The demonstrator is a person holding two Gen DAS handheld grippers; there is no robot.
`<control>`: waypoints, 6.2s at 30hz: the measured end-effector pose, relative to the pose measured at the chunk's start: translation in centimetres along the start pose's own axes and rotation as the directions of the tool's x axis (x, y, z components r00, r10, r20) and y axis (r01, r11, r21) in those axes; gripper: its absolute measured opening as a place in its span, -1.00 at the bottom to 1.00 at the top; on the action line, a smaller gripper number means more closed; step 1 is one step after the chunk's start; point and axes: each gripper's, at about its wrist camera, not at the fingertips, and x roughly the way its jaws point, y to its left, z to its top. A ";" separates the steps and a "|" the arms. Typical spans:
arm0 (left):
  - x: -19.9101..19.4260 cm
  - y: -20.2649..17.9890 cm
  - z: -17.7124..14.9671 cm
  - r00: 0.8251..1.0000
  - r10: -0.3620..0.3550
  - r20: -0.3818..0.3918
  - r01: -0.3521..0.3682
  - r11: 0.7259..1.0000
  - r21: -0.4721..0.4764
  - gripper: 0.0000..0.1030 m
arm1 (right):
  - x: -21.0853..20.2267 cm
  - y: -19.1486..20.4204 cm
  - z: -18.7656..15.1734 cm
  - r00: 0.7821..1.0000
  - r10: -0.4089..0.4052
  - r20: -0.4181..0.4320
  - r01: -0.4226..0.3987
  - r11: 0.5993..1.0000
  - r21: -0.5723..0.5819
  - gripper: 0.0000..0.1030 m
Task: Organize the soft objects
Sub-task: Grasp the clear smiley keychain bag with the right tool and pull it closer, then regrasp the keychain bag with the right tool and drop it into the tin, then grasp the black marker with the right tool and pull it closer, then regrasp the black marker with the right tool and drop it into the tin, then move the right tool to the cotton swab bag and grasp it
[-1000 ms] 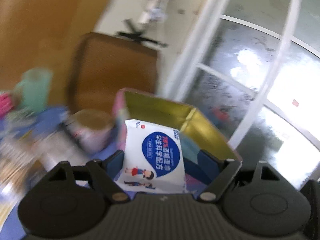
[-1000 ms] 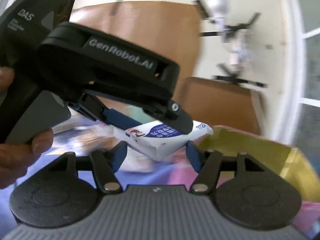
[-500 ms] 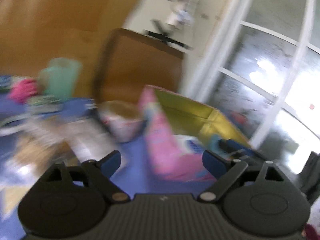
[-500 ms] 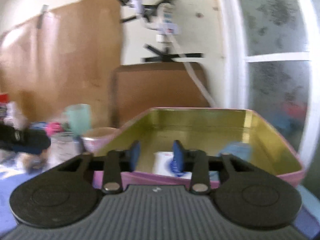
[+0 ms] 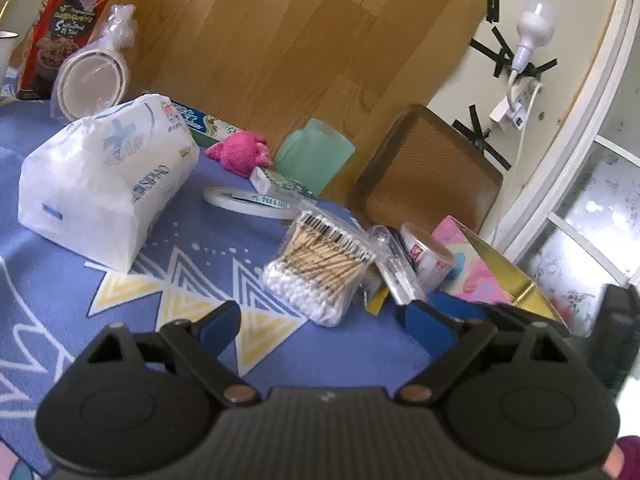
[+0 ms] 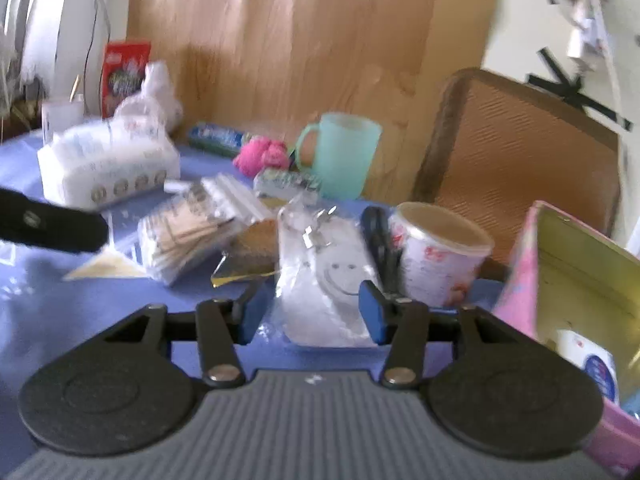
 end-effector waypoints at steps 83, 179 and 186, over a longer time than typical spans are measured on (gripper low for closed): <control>3.0 -0.8 -0.3 0.995 -0.098 0.026 0.100 0.992 -0.082 0.90 | 11.0 -3.5 10.4 0.907 0.016 -0.421 -0.097 0.980 -0.173 -0.29; -2.5 -7.3 -2.3 0.997 0.083 0.005 -0.081 0.951 0.298 0.64 | -11.2 -3.0 -5.0 0.973 -0.123 0.194 0.055 0.946 0.320 -0.04; -6.4 -0.3 -0.5 0.983 0.165 0.076 -0.174 0.977 0.125 0.63 | -8.3 1.7 -2.1 0.984 0.101 0.146 -0.131 0.968 0.212 0.01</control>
